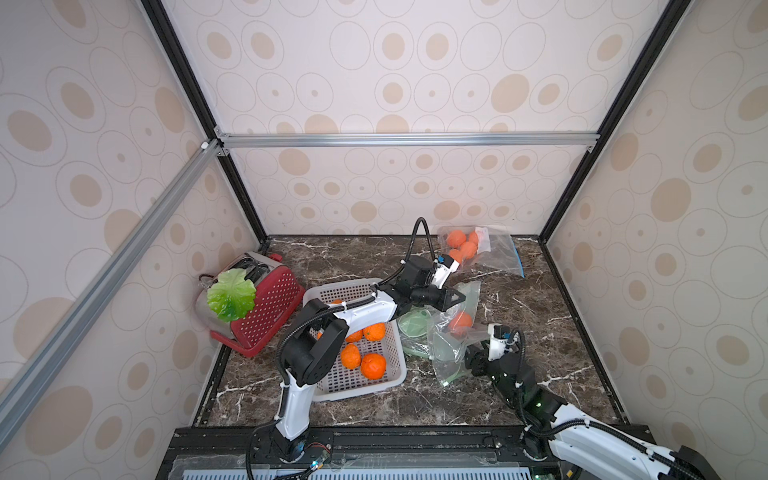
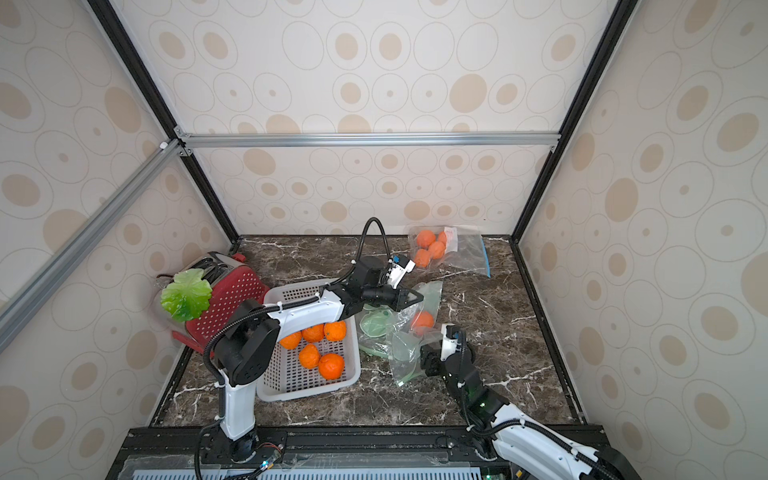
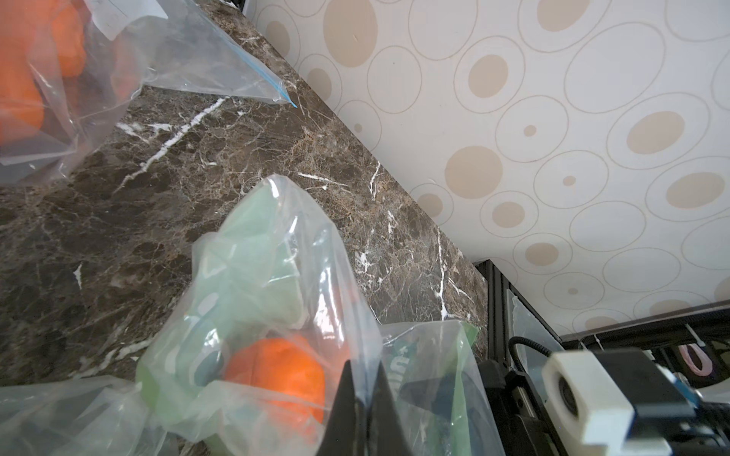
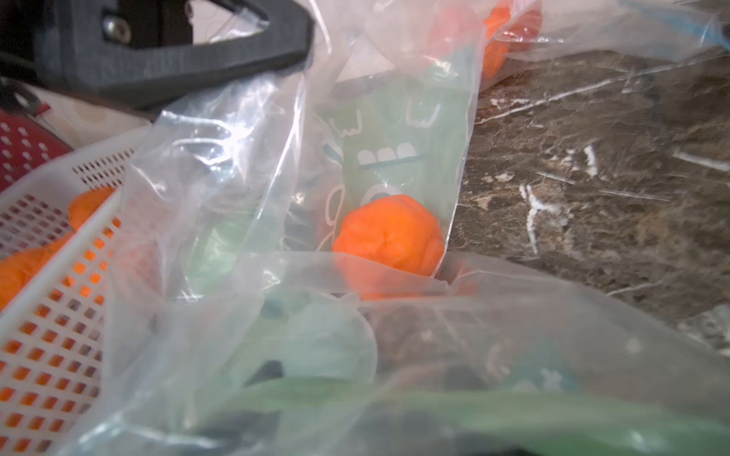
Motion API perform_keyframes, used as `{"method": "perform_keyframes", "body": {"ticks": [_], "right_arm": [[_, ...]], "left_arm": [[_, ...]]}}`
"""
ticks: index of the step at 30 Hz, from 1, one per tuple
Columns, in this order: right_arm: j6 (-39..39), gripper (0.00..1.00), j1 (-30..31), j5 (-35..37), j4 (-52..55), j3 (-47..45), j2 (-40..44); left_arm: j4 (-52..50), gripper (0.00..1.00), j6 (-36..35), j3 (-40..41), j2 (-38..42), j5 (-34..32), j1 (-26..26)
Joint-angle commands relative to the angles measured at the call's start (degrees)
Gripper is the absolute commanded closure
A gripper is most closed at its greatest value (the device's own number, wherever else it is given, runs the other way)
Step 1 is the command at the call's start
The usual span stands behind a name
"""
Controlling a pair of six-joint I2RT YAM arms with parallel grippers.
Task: Open the zip-top bag and take out the orange
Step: Adjust the zipper food storage bag at the center of the board.
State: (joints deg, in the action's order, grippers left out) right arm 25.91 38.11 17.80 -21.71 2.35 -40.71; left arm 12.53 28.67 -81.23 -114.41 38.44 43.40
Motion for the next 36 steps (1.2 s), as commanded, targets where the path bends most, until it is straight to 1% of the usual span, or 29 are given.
{"method": "perform_keyframes", "body": {"ticks": [1,3,7,11,13,16,19,23,26,28,29,31,33,36], "right_arm": [[0.84,0.48,-0.23,-2.01,0.21,2.75,-3.68],[0.77,0.48,-0.31,-4.30,-0.95,3.85,-7.27],[1.64,0.50,-0.43,-6.13,-3.66,6.55,-13.73],[0.31,0.48,-2.12,-8.38,-5.76,11.12,-20.81],[0.62,0.45,-4.15,-8.74,-5.63,13.83,-24.71],[1.59,0.44,-7.90,-11.29,-5.24,17.58,-29.73],[2.48,0.44,-10.91,-11.23,-2.24,21.98,-34.62],[3.22,0.43,-15.12,-15.77,-2.04,26.30,-41.53],[2.68,0.35,-15.74,-16.79,1.18,30.00,-45.25],[2.84,0.28,-15.82,-17.66,1.17,31.10,-47.11],[2.85,0.27,-15.83,-17.99,0.62,31.34,-47.82],[2.08,0.24,-15.84,-20.14,0.05,32.17,-49.25],[0.51,0.22,-15.82,-24.25,0.23,33.76,-51.08],[0.20,0.20,-15.85,-24.96,-0.47,34.91,-52.37]], "left_arm": [[0.03,1.00,2.69,-3.59,-1.00,-0.58,0.02],[-1.61,1.00,3.07,-4.75,-1.98,-1.66,0.02],[-5.34,1.00,2.65,-6.95,-3.84,-3.65,0.03],[-9.34,1.00,1.41,-8.68,-5.24,-6.65,-0.25],[-11.17,1.00,1.67,-10.02,-6.31,-7.39,-0.77],[-12.45,1.00,2.43,-10.98,-7.63,-7.75,-1.90],[-13.69,1.00,2.61,-11.99,-8.56,-7.57,-2.82],[-15.10,1.00,2.15,-12.71,-9.66,-6.65,-3.14],[-15.08,1.00,1.71,-12.31,-9.72,-5.89,-3.09],[-15.08,1.00,1.06,-11.87,-9.52,-5.82,-3.14],[-15.16,1.00,0.73,-11.80,-9.39,-5.73,-3.14],[-15.43,1.00,0.35,-11.71,-9.43,-5.71,-3.14],[-15.34,1.00,0.09,-11.73,-9.61,-5.64,-3.12],[-15.52,1.00,-0.01,-12.16,-10.21,-5.37,-3.20]]}}
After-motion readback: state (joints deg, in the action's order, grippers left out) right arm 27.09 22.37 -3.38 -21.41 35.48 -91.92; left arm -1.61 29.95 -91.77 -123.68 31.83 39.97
